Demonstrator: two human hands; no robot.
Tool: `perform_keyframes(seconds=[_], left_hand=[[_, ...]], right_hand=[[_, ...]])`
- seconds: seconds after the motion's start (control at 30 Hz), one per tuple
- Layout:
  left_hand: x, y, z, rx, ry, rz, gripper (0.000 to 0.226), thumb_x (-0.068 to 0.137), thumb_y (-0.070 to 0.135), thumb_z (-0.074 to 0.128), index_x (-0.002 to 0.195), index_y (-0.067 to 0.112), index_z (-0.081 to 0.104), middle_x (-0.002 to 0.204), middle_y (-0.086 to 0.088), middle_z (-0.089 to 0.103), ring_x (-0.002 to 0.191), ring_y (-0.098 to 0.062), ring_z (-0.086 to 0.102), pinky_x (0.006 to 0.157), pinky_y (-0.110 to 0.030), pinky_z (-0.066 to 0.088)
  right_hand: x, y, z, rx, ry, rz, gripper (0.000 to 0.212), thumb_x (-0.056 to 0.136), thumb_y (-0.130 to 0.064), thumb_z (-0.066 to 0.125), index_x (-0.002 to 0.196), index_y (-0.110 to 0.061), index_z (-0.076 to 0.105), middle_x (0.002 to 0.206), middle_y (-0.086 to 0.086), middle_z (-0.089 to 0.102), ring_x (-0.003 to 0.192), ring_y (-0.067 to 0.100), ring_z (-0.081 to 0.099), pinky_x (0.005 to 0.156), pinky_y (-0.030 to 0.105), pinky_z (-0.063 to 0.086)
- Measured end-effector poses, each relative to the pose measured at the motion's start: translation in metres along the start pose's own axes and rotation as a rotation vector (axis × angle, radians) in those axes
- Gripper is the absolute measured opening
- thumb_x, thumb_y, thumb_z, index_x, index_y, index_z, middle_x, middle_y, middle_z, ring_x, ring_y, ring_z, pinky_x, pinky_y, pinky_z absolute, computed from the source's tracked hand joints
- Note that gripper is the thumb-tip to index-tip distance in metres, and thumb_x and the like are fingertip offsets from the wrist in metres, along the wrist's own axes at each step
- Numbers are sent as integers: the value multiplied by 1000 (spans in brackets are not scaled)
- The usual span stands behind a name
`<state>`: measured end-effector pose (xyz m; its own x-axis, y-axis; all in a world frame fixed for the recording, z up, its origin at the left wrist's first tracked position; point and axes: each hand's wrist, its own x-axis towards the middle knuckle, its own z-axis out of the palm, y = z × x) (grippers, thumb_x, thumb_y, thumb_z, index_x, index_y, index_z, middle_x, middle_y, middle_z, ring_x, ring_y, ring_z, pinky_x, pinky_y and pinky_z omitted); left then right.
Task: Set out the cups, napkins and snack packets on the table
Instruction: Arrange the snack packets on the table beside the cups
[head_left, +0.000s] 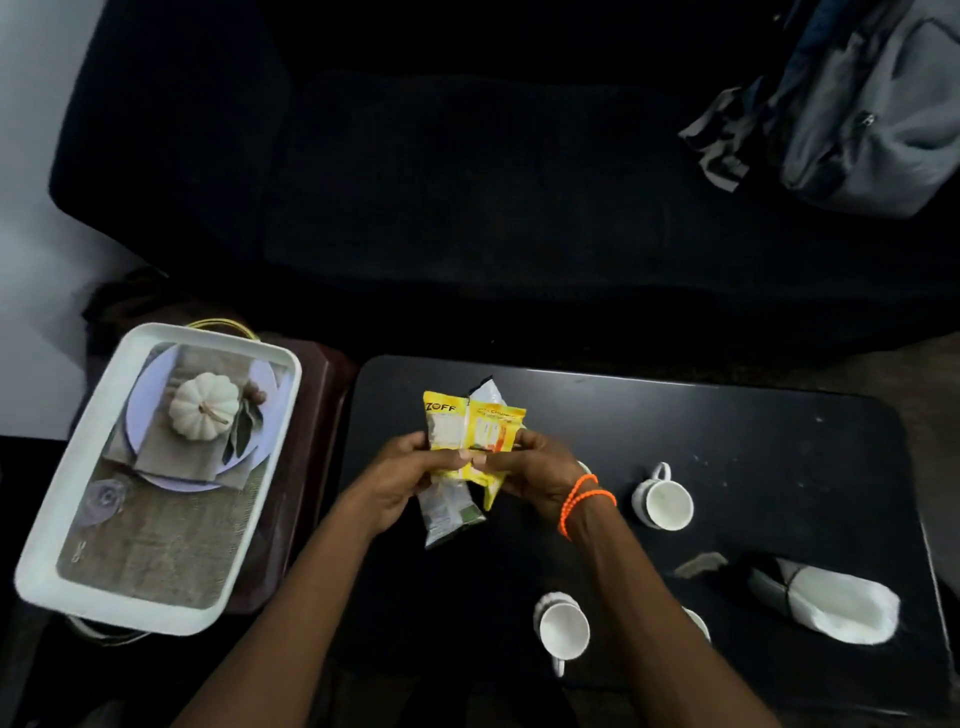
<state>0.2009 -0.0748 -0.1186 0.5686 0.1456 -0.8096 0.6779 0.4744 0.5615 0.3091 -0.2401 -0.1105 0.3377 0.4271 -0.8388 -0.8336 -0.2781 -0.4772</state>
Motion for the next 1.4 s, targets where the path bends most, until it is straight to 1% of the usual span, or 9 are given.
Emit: perform_keyframes(seconds=[0.2,0.33,0.57,0.8,0.93,1.07,1.2,1.33,1.4], left_hand=[[9,48,47,109,-206,240,63,71,13,92,126,15,63,123,-9,75,114,-30,73,92,-44,61],[24,82,97,408,-257,432,58,72,12,92,121,21,63,116,2,77,107,-12,74,86,-25,61],[68,87,168,1031,119,1039,39,74,6,75,109,19,64,104,0,58,95,-22,57,78,-45,50],[105,50,142,1262,-131,628,60,80,-17,62,123,23,74,138,-1,55,131,-21,51,106,-30,43],[111,42,131,926,-59,504,31,89,3,74,116,18,79,135,-3,61,123,-16,60,104,-23,44],[112,48,145,653,-40,369,32,89,9,77,120,17,75,120,-6,75,113,-21,70,101,-44,57],[111,52,164,499,16,354,27,83,1,80,110,4,76,116,-15,76,110,-30,72,100,-49,57],[111,53,165,420,-60,305,28,85,-13,69,89,13,76,124,-7,70,116,-22,68,93,-37,59],[111,54,157,475,-119,291,37,85,-16,58,86,17,75,130,-2,64,113,-10,64,82,-30,55]], right_hand=[[-26,-54,-54,-313,18,-347,48,71,7,86,114,0,68,106,18,78,86,25,76,65,30,60],[-36,-81,-104,-532,121,-562,55,67,5,90,114,-3,63,98,9,74,84,15,70,71,31,60],[-9,-87,-166,-1073,580,-954,44,71,9,72,105,-18,62,99,5,59,87,23,58,67,38,52],[23,-55,-216,-1661,228,-591,47,87,2,64,132,-14,63,141,20,51,131,40,50,102,47,50],[26,-48,-216,-1353,468,-483,27,89,-4,67,114,-12,71,113,18,67,100,39,66,83,37,55],[32,-60,-190,-804,531,-133,26,89,-30,74,106,-12,66,95,13,71,72,25,73,63,28,62],[42,-70,-171,-226,411,90,40,88,-20,79,112,7,62,98,22,73,85,36,76,74,58,63],[49,-70,-168,-158,547,-103,50,80,-10,84,123,0,59,94,14,70,63,17,71,56,30,63],[50,-68,-177,-347,625,-300,66,73,-14,89,130,-14,55,113,12,67,89,22,71,73,32,63]])
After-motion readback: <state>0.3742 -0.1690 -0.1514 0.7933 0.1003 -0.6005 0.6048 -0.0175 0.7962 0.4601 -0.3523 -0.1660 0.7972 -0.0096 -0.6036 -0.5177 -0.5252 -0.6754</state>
